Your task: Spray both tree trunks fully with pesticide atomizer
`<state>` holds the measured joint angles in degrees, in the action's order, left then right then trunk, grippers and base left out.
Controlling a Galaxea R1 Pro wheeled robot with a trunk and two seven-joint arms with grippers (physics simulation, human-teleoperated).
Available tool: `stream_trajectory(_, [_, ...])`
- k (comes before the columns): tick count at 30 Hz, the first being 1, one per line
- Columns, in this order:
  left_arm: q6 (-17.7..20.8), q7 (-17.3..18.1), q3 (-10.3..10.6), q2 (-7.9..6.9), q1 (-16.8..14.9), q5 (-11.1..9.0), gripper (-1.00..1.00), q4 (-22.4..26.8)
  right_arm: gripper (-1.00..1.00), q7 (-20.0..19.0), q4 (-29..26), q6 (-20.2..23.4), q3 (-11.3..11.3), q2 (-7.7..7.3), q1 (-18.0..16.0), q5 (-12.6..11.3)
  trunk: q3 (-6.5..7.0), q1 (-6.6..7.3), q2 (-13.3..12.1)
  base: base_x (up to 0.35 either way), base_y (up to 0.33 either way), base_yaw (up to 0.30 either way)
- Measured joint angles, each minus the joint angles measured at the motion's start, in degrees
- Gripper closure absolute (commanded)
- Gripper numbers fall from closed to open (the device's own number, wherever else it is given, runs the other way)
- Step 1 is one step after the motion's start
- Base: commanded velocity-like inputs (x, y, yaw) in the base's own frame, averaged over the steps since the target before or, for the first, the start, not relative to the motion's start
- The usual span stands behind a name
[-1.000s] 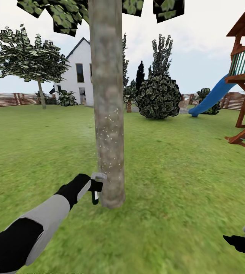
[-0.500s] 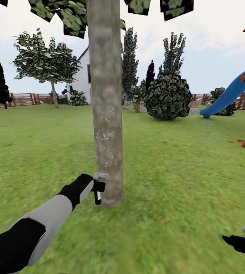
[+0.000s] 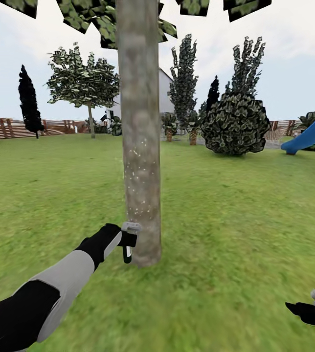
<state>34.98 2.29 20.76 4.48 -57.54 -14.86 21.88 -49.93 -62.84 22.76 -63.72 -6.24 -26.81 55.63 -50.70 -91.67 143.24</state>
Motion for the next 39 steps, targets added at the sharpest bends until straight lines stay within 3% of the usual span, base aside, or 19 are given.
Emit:
stream_trajectory(11, [0.0,0.0,0.07,0.44,0.02,0.0,1.0,0.0,-1.0,0.01,0.0,0.0,0.0,0.0,0.0,0.0,0.0,0.0,0.0,0.108,-0.323,0.014])
stream_trajectory(22, [0.0,0.0,0.01,0.79,-0.01,0.0,1.0,0.0,-1.0,0.01,-0.03,0.0,0.0,0.06,0.0,0.0,0.0,0.0,0.0,0.009,-0.323,0.239])
stream_trajectory(31, [0.0,0.0,-0.02,0.79,0.0,0.0,1.0,0.0,-1.0,0.01,-0.02,0.0,0.0,0.07,0.0,0.02,0.0,0.0,0.0,0.09,-0.323,0.034])
stream_trajectory(39, [0.0,0.0,-0.02,0.79,0.0,-0.05,1.0,0.0,-1.0,0.08,0.0,0.0,0.01,0.09,0.0,0.05,0.0,0.0,0.0,0.093,-0.323,0.242])
